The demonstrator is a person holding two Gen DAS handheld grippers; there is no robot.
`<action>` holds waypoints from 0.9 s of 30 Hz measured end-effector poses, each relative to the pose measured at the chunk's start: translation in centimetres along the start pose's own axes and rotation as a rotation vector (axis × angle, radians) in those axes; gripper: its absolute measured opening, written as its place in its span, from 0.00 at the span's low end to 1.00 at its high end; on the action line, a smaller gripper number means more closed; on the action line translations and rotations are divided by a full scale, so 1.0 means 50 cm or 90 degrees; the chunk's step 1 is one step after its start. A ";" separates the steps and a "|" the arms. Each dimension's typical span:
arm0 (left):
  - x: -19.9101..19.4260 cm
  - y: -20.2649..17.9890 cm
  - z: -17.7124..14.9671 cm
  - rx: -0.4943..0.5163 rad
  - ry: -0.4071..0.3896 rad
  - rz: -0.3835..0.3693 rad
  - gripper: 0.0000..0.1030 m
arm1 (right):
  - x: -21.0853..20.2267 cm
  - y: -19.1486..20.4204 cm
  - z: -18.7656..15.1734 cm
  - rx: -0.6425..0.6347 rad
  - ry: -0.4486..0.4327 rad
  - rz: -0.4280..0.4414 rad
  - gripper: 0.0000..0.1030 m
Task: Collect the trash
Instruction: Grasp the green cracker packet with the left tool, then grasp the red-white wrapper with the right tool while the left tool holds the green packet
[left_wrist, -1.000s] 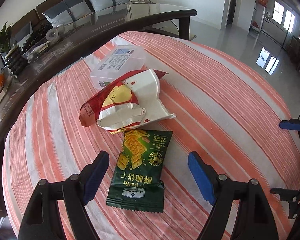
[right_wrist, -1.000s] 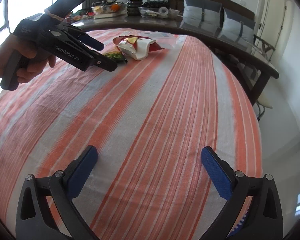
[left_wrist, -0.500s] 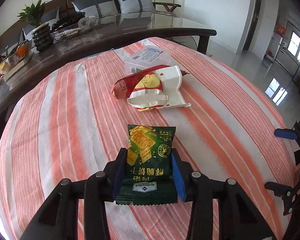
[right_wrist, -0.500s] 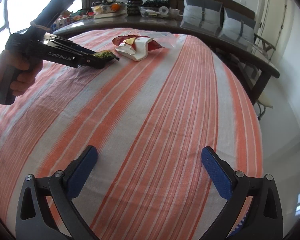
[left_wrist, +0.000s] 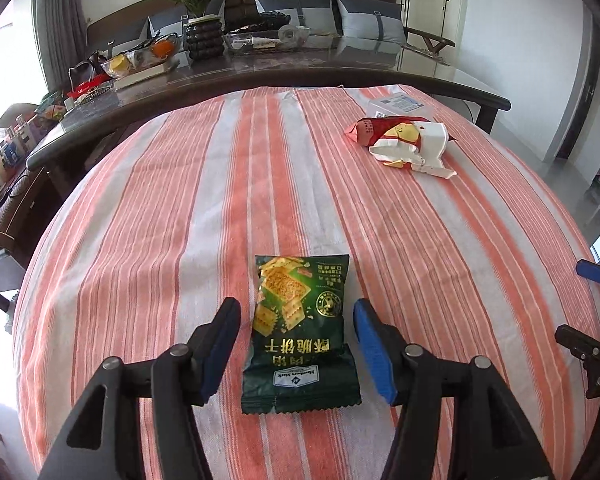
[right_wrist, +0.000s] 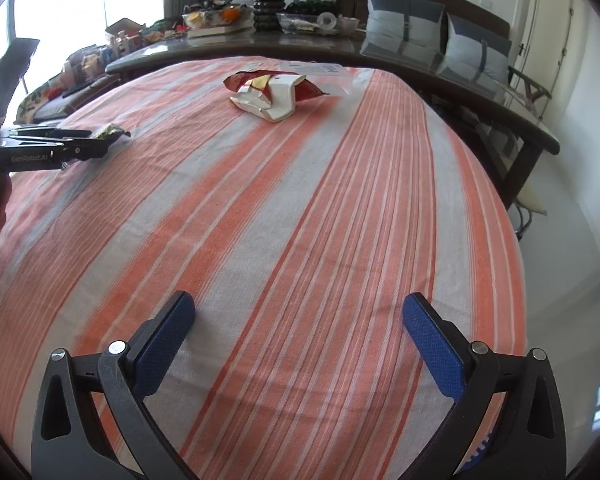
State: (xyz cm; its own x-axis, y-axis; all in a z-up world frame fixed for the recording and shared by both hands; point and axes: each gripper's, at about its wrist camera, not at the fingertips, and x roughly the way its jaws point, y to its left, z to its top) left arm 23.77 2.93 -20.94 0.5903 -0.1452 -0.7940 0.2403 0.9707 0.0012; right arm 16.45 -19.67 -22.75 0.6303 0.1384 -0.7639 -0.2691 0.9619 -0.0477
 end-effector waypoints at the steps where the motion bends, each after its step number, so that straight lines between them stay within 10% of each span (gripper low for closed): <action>1: 0.003 0.000 -0.002 -0.002 0.001 0.003 0.67 | 0.000 0.000 -0.001 0.001 0.000 0.000 1.00; 15: 0.013 0.012 -0.013 -0.019 0.000 0.010 0.81 | 0.002 -0.007 0.010 -0.007 0.015 0.036 1.00; 27: 0.013 0.012 -0.013 -0.019 0.000 0.010 0.81 | 0.136 -0.058 0.244 0.110 0.000 0.095 0.90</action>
State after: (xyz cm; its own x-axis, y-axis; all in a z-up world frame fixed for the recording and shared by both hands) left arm 23.80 3.52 -21.87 0.5940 -0.1296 -0.7940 0.2073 0.9783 -0.0045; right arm 30.40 -18.66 -19.96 0.5927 0.2825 -0.7543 -0.2312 0.9567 0.1766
